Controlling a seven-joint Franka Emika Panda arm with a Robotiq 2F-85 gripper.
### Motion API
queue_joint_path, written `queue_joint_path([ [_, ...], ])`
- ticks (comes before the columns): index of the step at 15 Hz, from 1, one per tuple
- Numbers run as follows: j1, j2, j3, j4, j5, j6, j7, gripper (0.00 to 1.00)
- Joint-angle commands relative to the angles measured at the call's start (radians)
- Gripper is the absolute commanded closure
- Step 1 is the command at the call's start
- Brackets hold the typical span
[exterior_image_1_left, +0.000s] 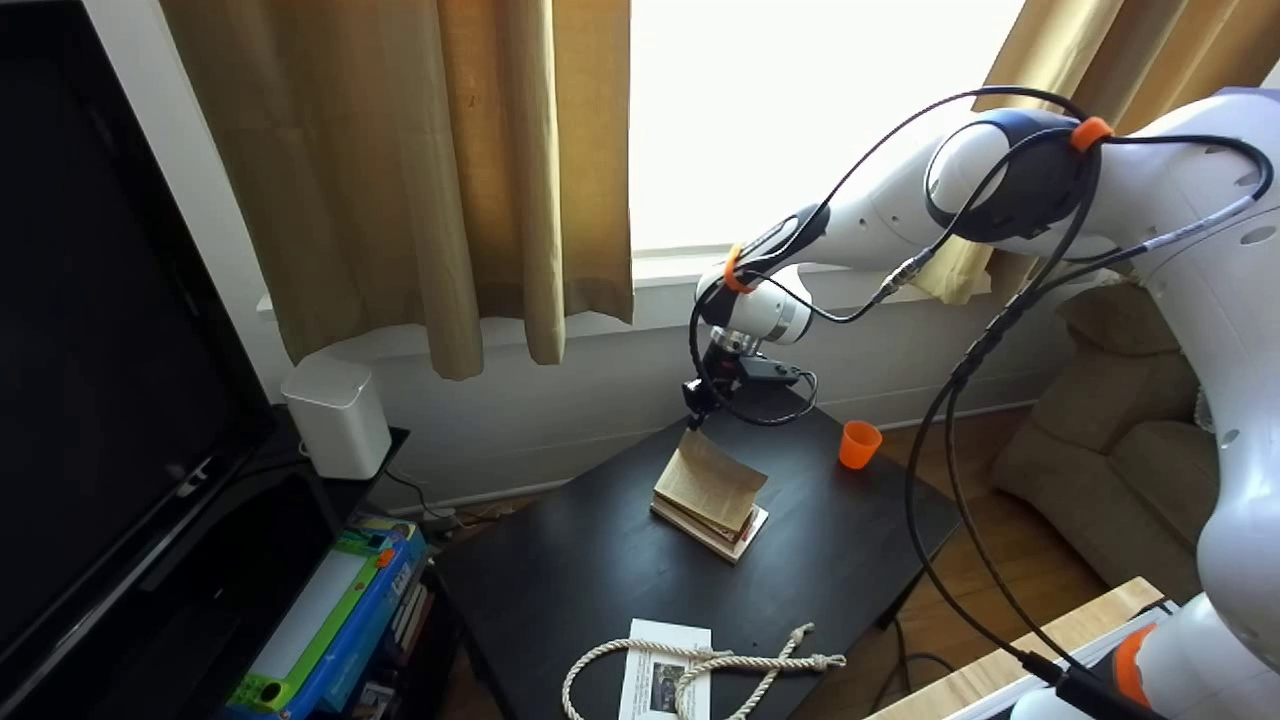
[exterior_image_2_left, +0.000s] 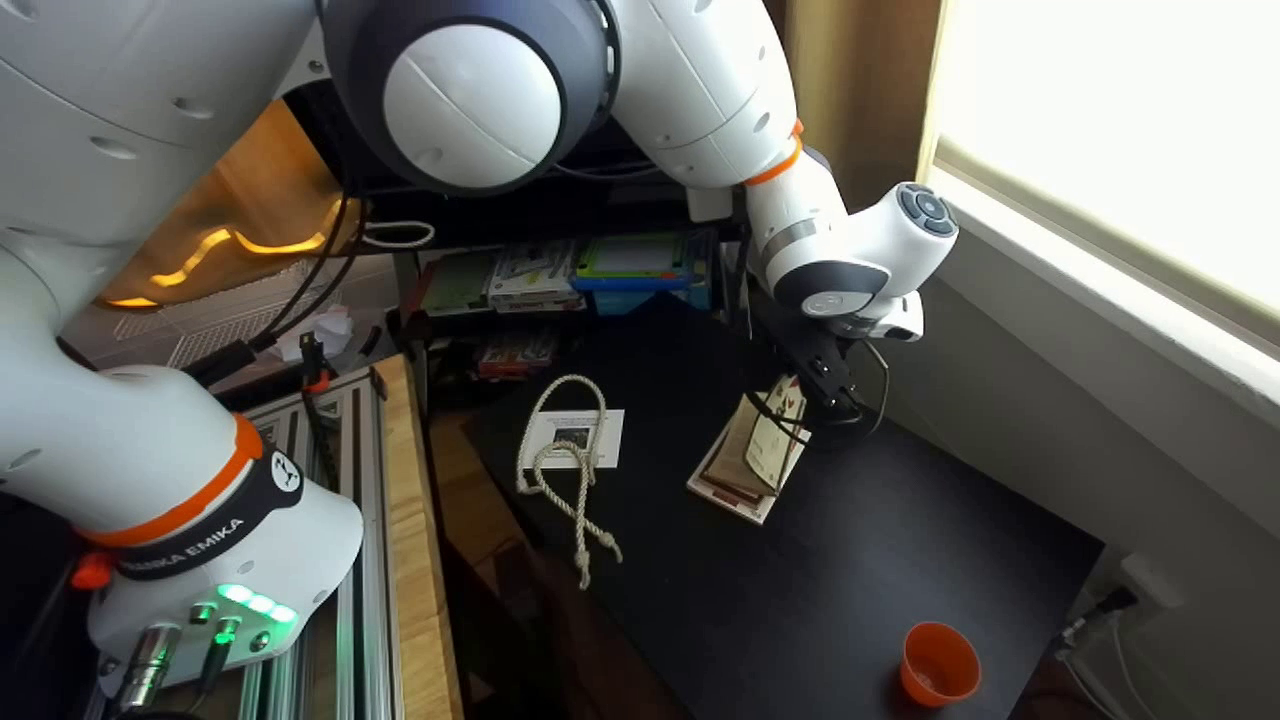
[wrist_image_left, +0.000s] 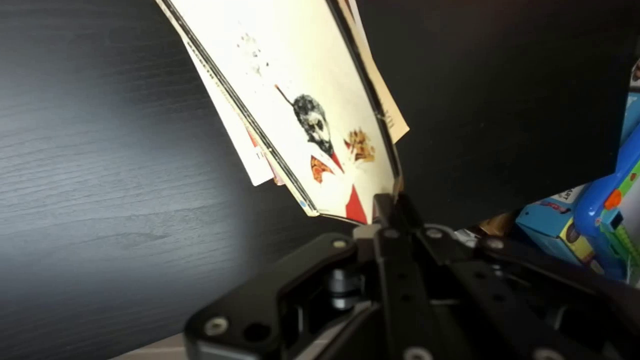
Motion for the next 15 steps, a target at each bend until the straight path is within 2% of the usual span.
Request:
queue_joint_path([
  [1, -0.001, 0.043, 0.007, 0.032, 0.031, 0.029, 0.059, 1.00],
  [15, 0.006, 0.059, 0.004, 0.009, 0.083, 0.049, 0.221, 1.00],
])
